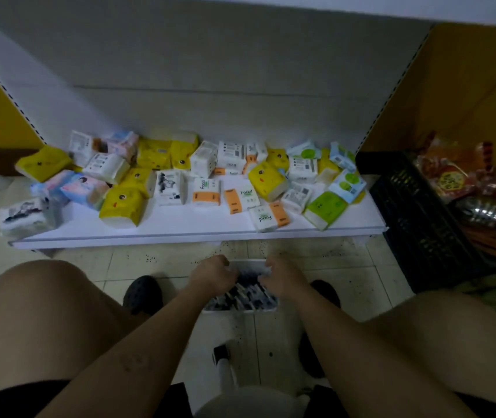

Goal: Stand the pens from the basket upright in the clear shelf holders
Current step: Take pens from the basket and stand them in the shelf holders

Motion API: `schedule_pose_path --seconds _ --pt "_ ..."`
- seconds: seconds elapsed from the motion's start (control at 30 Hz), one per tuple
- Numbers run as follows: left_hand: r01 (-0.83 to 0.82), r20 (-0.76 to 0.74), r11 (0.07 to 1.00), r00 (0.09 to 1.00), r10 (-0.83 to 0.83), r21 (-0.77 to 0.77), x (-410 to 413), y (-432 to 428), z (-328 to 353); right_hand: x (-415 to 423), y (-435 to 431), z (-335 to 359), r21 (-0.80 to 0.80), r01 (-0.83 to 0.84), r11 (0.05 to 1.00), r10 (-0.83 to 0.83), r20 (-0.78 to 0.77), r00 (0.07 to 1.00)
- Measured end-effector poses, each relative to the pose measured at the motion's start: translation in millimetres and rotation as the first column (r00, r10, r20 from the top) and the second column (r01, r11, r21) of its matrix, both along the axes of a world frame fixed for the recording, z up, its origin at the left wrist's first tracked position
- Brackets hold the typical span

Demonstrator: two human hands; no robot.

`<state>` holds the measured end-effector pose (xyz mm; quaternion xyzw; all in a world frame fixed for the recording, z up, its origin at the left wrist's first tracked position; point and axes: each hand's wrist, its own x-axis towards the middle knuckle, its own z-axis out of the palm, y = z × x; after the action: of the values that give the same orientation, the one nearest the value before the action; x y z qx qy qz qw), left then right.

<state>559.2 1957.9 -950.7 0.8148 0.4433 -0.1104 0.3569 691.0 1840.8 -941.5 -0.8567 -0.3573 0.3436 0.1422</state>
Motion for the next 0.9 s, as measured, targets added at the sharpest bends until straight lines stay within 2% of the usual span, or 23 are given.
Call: schedule_pose_path --seconds 0.2,0.3,0.37,0.57,0.67,0.8,0.9 --pt "-0.082 -0.038 0.989 0.996 0.078 -0.119 23 17 -67 9 19 -69 -0.083 0.001 0.997 -0.005 -0.053 0.999" --pt "-0.069 -0.086 0.983 0.995 0.055 -0.169 29 22 -107 17 32 -104 -0.122 0.021 0.992 -0.031 -0.078 0.996" --pt "-0.096 -0.086 0.965 0.993 0.077 -0.243 33 26 -136 22 39 -125 -0.158 0.039 0.987 -0.049 -0.058 0.997" --pt "-0.282 -0.157 0.878 0.958 0.239 -0.387 46 23 -198 40 50 -172 -0.285 -0.024 0.958 0.036 0.037 0.999" --pt "-0.362 -0.206 0.853 0.930 0.304 -0.376 50 28 -221 49 59 -185 -0.345 -0.086 0.935 0.105 0.038 0.994" --pt "-0.354 -0.130 0.900 0.935 0.330 -0.255 50 34 -242 51 63 -195 -0.374 -0.149 0.915 0.173 0.030 0.984" --pt "-0.390 -0.088 0.891 0.921 0.380 -0.233 50 36 -253 49 66 -197 -0.375 -0.191 0.907 0.225 0.047 0.973"
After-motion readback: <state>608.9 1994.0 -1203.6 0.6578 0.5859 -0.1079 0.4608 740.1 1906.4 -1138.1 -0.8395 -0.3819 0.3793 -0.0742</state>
